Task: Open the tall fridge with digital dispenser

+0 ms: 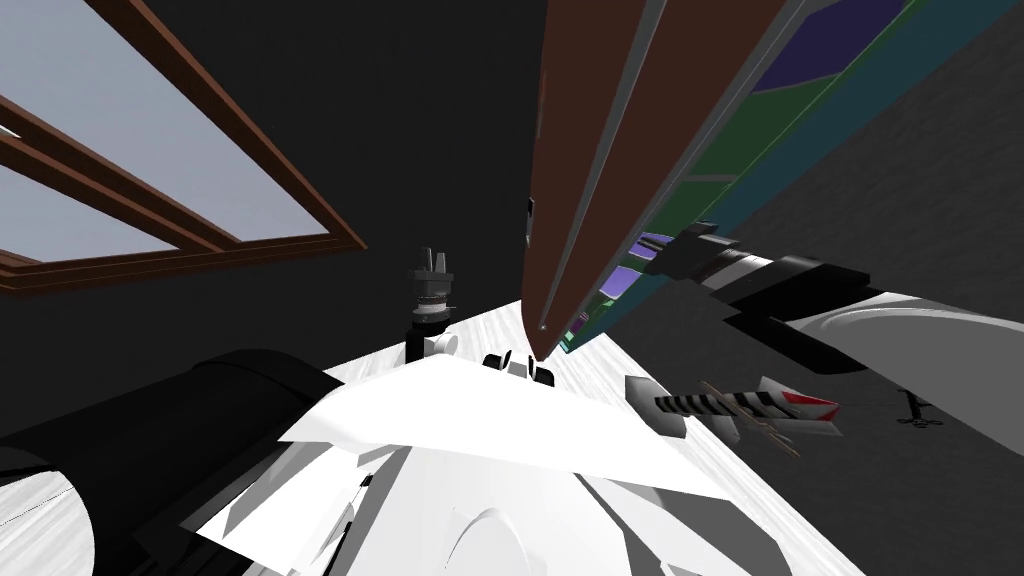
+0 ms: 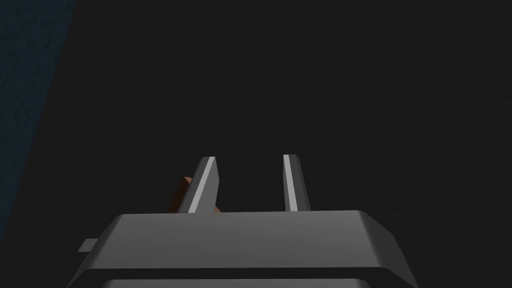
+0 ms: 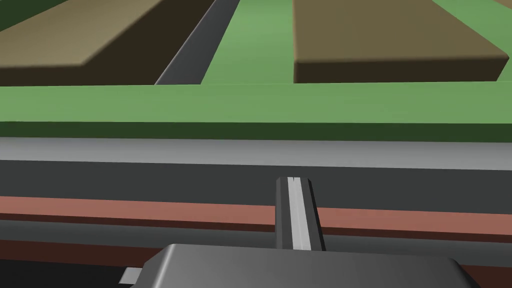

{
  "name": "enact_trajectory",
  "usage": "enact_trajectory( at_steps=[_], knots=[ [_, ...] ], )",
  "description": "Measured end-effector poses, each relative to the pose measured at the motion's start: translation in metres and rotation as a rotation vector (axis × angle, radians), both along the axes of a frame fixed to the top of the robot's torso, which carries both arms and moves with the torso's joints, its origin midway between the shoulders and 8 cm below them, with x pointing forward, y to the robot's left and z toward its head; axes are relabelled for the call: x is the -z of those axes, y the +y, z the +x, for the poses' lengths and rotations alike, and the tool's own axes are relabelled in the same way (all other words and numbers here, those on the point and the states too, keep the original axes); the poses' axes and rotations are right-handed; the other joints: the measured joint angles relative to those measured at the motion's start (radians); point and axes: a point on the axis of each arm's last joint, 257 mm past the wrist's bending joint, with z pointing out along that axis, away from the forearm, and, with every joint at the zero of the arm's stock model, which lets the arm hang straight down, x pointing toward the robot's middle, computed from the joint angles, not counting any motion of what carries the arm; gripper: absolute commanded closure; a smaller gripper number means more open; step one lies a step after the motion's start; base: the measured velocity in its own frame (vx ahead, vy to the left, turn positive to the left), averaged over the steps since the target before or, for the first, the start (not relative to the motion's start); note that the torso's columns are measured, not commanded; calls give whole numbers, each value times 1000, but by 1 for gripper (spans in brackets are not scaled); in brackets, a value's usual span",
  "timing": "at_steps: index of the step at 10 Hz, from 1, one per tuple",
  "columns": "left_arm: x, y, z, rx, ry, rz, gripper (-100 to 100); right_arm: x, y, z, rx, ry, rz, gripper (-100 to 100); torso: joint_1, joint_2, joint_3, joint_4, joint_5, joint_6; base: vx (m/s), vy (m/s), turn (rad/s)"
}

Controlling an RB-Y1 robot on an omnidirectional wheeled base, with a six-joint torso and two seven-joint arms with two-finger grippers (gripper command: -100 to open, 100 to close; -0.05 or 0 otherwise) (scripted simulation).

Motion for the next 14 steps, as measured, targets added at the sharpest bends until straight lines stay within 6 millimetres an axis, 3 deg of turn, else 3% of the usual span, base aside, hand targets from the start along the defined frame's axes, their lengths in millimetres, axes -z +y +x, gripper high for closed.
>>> enact_trajectory(
  at_steps=[8, 9, 11, 14],
  knots=[
    [0, 0, 0, 0, 0, 0, 0, -4, -63, 24, 134, -15, 6, 100, -13, 7, 5, 2, -5, 3, -80, 282, -63],
    [0, 0, 0, 0, 0, 1, 0, -4, -64, 24, 134, -15, 4, -100, -21, 7, 6, 1, -8, 5, 25, 175, -56],
    [0, 0, 0, 0, 0, 0, 0, -9, -73, 27, 155, -20, -2, -100, -8, 6, 5, 1, -4, 6, 23, 245, -79],
    [0, 0, 0, 0, 0, 0, 0, -18, -89, 32, 187, -29, -11, -100, -9, 9, 7, 2, -4, 6, 42, 266, -60]
  ],
)
